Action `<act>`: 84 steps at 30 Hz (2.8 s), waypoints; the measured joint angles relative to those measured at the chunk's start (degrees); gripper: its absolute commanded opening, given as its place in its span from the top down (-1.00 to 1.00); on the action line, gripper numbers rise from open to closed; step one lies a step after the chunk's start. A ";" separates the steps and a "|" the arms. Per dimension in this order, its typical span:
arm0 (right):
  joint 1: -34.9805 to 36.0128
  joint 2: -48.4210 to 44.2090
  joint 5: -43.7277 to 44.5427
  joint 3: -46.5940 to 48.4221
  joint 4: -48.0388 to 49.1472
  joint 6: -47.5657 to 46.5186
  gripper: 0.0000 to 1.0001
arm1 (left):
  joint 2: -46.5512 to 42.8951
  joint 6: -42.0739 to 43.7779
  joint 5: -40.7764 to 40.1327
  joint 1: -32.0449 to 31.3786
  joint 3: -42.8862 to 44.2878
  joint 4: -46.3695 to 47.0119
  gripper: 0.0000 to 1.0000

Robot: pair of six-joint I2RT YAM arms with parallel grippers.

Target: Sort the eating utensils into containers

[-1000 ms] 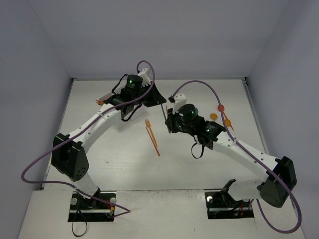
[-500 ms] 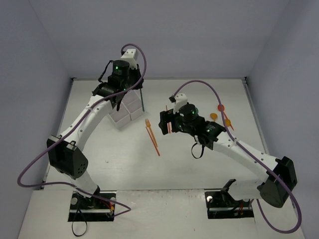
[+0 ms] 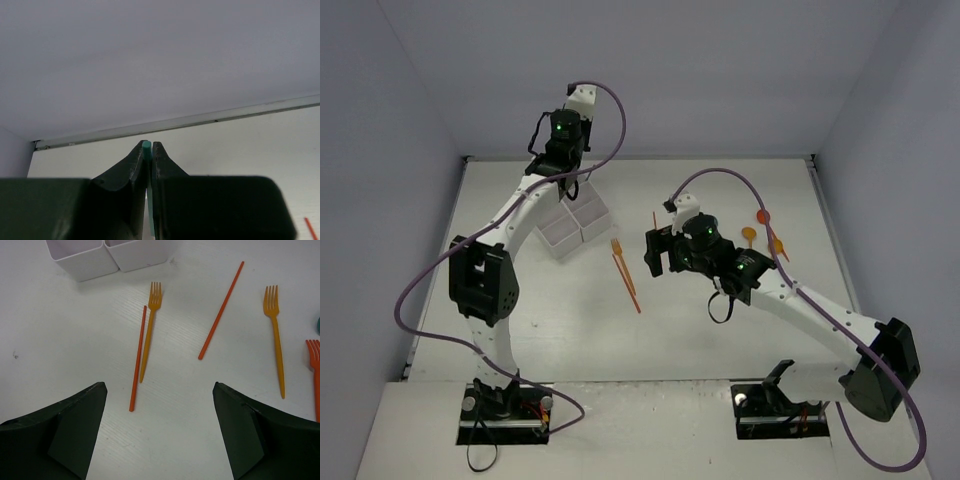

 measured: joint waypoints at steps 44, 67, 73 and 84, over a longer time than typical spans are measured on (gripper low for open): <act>-5.94 41.28 7.71 16.58 -0.89 9.56 0.36 | -28.98 -23.46 11.00 2.71 -16.77 -18.38 -0.34; -4.11 15.99 8.49 9.43 -1.85 5.11 1.00 | -27.43 -42.75 31.36 -1.79 -22.49 -24.21 -0.43; 0.97 3.62 6.88 6.77 -0.10 2.31 1.00 | -23.35 -45.74 33.41 -5.72 -20.47 -20.06 -0.43; 1.39 0.07 3.49 5.56 -0.26 0.60 1.00 | -19.49 -49.79 34.97 -8.18 -17.93 -13.68 -0.39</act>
